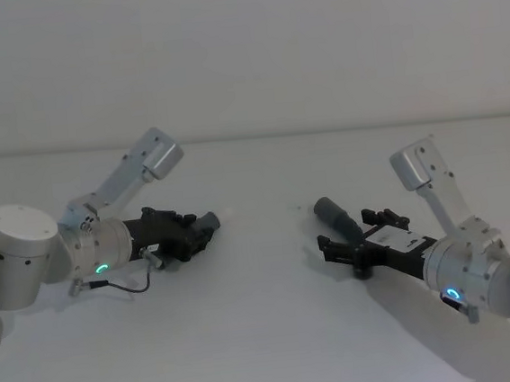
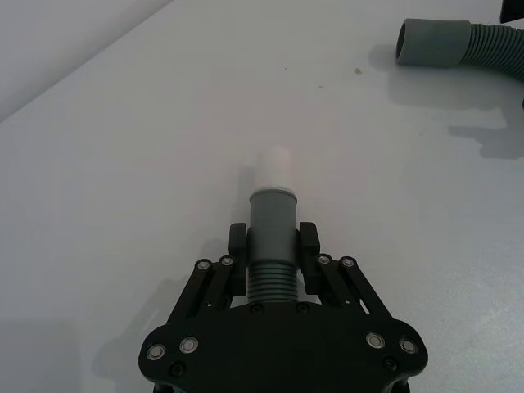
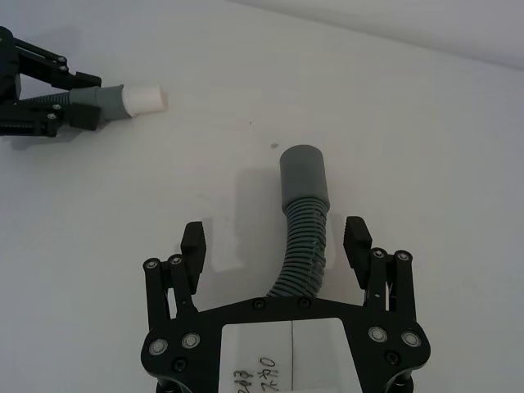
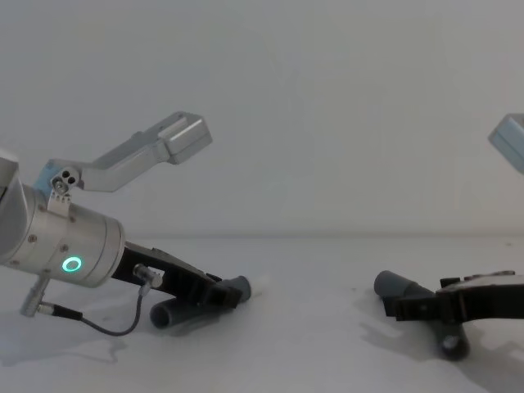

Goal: Use both hands to pick up one end of the pipe from the table, align the ends, and insert them.

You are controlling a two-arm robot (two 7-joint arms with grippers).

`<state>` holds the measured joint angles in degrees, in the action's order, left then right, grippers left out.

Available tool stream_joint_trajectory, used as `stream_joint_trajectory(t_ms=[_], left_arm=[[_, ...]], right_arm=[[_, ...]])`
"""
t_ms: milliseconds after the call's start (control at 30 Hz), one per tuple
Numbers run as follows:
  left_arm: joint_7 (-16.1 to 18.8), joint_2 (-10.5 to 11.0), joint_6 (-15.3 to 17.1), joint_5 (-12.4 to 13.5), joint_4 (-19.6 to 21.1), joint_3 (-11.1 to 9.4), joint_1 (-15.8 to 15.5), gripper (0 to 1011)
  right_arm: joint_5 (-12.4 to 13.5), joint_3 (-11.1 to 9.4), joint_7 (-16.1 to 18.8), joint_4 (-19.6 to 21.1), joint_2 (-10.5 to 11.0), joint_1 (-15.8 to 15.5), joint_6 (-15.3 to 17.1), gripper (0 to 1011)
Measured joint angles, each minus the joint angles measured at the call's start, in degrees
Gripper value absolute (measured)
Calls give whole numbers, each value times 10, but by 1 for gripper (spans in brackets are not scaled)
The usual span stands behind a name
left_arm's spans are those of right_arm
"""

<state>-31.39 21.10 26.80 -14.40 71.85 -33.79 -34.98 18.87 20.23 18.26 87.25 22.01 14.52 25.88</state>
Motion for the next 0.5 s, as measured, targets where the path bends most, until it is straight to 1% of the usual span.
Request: stream_joint_trajectory(t_ms=[500], left_arm=[[0, 0, 0, 0, 0, 0, 0, 365]], right_arm=[[6, 11, 8, -25, -4, 14, -3, 1001]])
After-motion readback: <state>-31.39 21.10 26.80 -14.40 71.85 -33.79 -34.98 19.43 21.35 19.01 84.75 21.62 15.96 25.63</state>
